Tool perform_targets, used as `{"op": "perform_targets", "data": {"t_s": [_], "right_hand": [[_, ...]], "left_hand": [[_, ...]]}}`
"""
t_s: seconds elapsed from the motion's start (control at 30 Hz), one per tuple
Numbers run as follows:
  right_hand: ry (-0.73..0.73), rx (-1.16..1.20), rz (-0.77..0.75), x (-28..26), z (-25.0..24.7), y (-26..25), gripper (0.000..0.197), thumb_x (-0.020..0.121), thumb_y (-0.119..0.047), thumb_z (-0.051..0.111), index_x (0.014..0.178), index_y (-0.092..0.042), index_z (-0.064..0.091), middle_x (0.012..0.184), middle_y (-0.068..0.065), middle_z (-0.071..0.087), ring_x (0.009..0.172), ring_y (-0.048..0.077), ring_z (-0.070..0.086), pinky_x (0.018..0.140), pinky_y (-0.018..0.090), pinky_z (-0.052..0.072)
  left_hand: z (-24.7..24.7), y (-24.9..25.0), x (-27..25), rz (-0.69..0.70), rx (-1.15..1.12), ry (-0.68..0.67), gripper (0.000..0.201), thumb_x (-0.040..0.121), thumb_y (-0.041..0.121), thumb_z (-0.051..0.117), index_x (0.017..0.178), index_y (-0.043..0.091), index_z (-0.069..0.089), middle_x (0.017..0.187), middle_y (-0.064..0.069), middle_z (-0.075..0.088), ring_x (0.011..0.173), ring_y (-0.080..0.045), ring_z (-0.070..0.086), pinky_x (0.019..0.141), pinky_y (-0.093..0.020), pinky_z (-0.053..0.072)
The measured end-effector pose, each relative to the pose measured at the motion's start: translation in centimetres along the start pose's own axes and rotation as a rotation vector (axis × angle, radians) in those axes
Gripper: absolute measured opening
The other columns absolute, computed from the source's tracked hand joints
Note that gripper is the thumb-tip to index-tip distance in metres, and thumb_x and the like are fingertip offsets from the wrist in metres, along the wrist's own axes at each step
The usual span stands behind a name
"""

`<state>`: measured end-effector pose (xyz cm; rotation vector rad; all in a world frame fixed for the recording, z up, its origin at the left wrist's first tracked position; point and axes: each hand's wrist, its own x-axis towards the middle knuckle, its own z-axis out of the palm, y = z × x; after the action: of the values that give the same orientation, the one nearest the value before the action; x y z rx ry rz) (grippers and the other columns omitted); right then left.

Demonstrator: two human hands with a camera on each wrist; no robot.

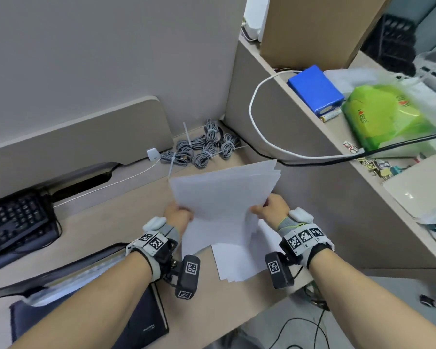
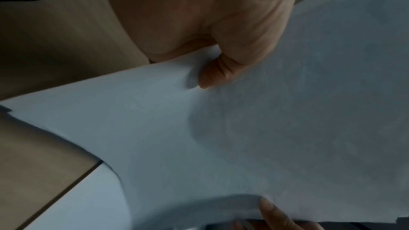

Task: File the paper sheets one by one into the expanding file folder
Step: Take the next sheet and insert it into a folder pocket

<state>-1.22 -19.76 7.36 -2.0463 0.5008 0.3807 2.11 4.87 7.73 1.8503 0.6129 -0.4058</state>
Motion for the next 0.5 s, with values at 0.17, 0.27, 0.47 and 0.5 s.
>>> {"op": "perform_targets", "data": {"t_s": [0.17,0.27,0.47,0.5], "right_hand": [[0.073,0.023,-0.150,-1.2,-2.0,-2.2,0.025,0.079,-0.006,0.066,0.067,-0.028,0.062,0.066,-0.008,0.063,0.062,0.012,0.058,0.062,0.027,0.048],[0.043,-0.025,-0.151,-1.8,-2.2,-1.4,0.019,0.079,-0.007,0.066,0.080,-0.026,0.066,0.078,-0.005,0.069,0.073,0.016,0.064,0.068,0.028,0.049],[0.015,-0.039,-0.069,-1.7,-1.1,1.5,0.030,0.077,-0.008,0.066,0.081,-0.038,0.065,0.094,-0.003,0.074,0.091,0.019,0.069,0.086,0.039,0.054],[0.017,-0.028,-0.056,-1.5,-0.9,1.6,0.031,0.077,-0.008,0.066,0.080,-0.039,0.066,0.094,-0.002,0.074,0.090,0.021,0.069,0.085,0.039,0.054]], "left_hand": [[-0.7,2.5,-1.6,0.163,-0.030,-0.002,0.023,0.070,-0.021,0.052,0.071,0.001,0.059,0.069,-0.008,0.057,0.069,-0.021,0.050,0.054,-0.023,0.038],[-0.6,1.6,-1.6,0.214,0.040,-0.046,0.027,0.070,-0.019,0.055,0.090,-0.001,0.061,0.078,-0.009,0.060,0.071,-0.021,0.054,0.049,-0.018,0.039],[0.6,-0.4,-1.2,0.135,0.049,-0.071,0.029,0.071,-0.019,0.052,0.088,0.003,0.058,0.074,-0.006,0.059,0.066,-0.020,0.053,0.045,-0.014,0.041],[0.8,-0.5,-1.2,0.115,0.043,-0.066,0.030,0.071,-0.019,0.052,0.089,0.003,0.058,0.078,-0.008,0.060,0.067,-0.020,0.054,0.048,-0.017,0.042]]}}
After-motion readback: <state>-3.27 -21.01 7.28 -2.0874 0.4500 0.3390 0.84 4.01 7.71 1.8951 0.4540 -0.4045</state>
